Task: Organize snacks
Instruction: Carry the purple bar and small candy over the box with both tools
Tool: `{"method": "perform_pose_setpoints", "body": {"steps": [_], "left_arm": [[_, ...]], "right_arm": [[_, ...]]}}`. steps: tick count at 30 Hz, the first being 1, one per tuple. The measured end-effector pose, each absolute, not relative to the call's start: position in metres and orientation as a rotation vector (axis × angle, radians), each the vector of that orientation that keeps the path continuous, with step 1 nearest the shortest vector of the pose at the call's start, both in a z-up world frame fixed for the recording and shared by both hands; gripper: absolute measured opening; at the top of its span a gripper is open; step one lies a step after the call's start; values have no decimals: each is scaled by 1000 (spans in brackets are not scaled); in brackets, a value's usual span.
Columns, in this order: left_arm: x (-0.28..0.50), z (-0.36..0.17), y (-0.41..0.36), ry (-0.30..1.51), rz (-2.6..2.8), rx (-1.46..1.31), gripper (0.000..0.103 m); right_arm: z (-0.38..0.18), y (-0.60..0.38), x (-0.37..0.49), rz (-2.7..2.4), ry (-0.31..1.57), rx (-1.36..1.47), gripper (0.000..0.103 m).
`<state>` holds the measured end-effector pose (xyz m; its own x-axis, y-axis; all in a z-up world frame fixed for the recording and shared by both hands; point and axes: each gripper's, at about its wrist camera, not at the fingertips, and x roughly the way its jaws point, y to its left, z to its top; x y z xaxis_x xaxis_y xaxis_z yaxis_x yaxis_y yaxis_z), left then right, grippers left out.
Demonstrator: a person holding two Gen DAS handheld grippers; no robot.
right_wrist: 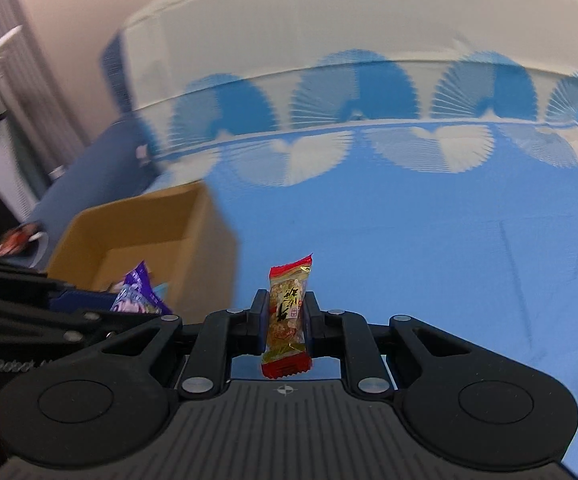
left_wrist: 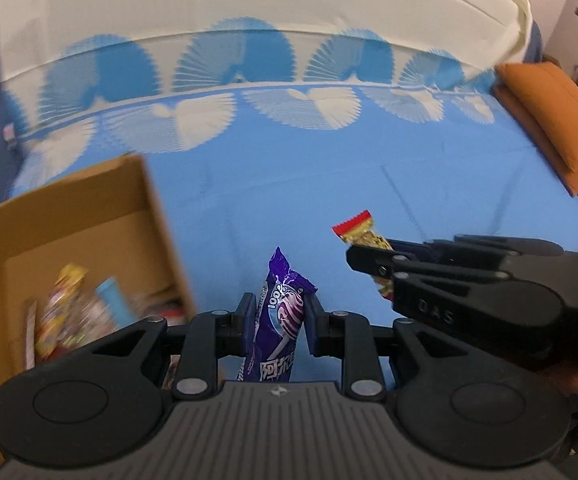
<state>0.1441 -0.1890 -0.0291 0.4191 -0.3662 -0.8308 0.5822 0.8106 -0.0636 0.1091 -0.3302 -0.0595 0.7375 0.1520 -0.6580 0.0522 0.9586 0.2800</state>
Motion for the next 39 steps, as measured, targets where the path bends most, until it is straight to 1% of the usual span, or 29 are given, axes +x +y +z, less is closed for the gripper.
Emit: {"method": "perform_pose_setpoints", "body": {"steps": [8, 16, 27, 39], "left_arm": [[114, -16, -90, 944, -416, 198, 28], [112, -17, -30, 927, -303, 165, 28], [139, -31, -8, 950, -276, 132, 28], [190, -50, -3, 976, -233, 125, 28]], "right_arm": [[-40, -239, 64, 175, 750, 231, 18], [-30, -177, 64, 241, 761, 144, 18], [-36, -151, 86, 250, 803, 103, 19], [-48, -149, 138, 229, 813, 114, 19]]}}
